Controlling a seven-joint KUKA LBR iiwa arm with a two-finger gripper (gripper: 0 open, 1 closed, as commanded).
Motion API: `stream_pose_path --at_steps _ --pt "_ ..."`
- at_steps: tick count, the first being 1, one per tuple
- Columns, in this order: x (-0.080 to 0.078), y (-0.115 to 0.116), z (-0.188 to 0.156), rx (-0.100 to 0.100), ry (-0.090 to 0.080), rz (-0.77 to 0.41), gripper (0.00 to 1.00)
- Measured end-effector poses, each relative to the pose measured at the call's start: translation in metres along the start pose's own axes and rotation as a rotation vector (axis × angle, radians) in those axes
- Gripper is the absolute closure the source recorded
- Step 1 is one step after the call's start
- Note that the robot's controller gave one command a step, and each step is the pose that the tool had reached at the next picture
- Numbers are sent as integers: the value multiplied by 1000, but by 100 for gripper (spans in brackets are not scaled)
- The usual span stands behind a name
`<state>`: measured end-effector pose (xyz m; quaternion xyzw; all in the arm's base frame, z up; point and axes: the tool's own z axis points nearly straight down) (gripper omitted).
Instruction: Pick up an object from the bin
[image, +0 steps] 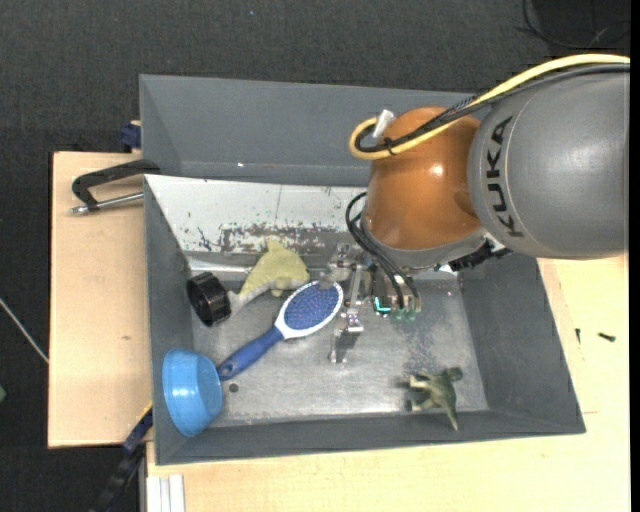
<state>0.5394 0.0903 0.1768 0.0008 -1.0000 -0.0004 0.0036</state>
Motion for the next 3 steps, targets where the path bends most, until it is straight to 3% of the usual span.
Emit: stream_pose_path --at_steps 1,2,3 --pt "-52 17 86 -5 -34 -143 0" --pt "-58 18 82 -10 -60 -139 100" --pt "-61 16 -18 -1 -22 -157 100"
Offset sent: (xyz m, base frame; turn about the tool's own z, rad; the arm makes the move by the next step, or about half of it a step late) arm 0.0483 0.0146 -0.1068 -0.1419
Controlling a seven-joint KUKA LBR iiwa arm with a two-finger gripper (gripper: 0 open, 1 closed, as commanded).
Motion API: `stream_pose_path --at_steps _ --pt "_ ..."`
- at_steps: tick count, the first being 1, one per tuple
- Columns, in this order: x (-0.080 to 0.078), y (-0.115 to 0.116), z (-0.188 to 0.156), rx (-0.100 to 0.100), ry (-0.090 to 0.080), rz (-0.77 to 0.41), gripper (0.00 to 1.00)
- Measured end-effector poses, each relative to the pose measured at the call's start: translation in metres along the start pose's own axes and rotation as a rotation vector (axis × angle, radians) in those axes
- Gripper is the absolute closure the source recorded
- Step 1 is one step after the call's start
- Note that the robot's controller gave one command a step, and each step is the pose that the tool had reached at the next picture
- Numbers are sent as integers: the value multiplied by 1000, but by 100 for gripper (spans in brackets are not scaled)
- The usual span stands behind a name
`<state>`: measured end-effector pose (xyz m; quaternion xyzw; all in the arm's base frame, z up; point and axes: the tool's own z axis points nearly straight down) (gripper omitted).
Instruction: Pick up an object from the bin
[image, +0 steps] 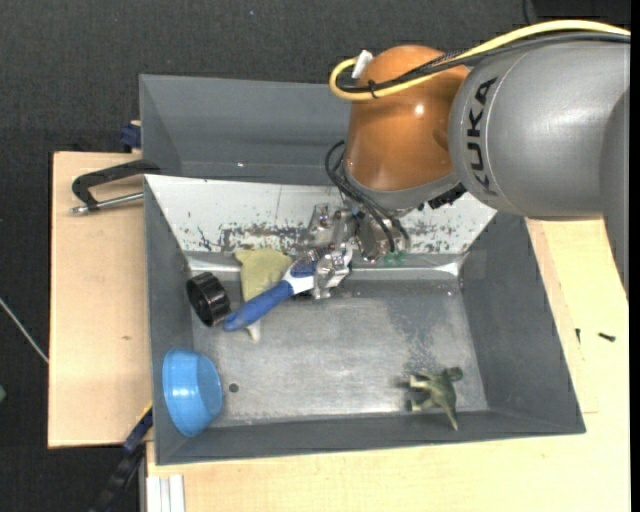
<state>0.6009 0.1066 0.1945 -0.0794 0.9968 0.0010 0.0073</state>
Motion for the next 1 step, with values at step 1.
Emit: stream_pose_path --at_steps 1 --pt "9 -12 -33 1 5 2 100"
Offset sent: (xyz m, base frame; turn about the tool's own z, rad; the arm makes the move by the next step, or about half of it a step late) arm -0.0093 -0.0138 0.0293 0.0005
